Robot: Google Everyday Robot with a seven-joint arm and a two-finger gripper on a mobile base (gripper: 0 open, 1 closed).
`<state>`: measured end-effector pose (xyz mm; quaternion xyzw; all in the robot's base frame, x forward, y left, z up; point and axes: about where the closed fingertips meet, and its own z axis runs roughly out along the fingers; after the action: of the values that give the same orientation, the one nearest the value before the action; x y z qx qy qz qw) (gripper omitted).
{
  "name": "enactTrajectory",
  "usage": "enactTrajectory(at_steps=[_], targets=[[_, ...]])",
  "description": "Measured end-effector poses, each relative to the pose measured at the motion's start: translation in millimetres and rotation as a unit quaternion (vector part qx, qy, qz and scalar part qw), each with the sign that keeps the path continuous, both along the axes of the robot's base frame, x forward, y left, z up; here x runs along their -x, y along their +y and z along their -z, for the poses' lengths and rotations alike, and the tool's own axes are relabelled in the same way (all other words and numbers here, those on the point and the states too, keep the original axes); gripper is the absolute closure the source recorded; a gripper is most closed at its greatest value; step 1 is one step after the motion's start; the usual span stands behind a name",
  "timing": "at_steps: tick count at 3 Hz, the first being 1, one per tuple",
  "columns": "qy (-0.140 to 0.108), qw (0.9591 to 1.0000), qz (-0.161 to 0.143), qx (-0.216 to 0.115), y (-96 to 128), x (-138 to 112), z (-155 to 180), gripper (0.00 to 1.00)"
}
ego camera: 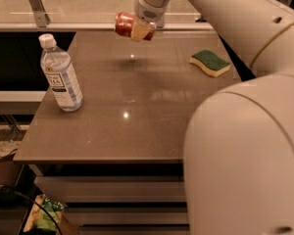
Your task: Place coke can upright
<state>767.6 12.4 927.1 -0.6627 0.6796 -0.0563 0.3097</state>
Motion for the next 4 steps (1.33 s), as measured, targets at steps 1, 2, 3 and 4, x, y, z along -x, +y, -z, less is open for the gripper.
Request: enactTrajectory(at_steps=[1,2,3,4], targets=[[-0.037,0.9986,0.017,-0.033,-6,20,-4,1.0],[-0.068,0.9952,0.015,-0.069,-14,23,7,1.0],[-0.128,0.986,-0.006,-0.106,-19,16,1,1.0],[-0.128,0.986,-0.006,-0.106,-19,16,1,1.0]])
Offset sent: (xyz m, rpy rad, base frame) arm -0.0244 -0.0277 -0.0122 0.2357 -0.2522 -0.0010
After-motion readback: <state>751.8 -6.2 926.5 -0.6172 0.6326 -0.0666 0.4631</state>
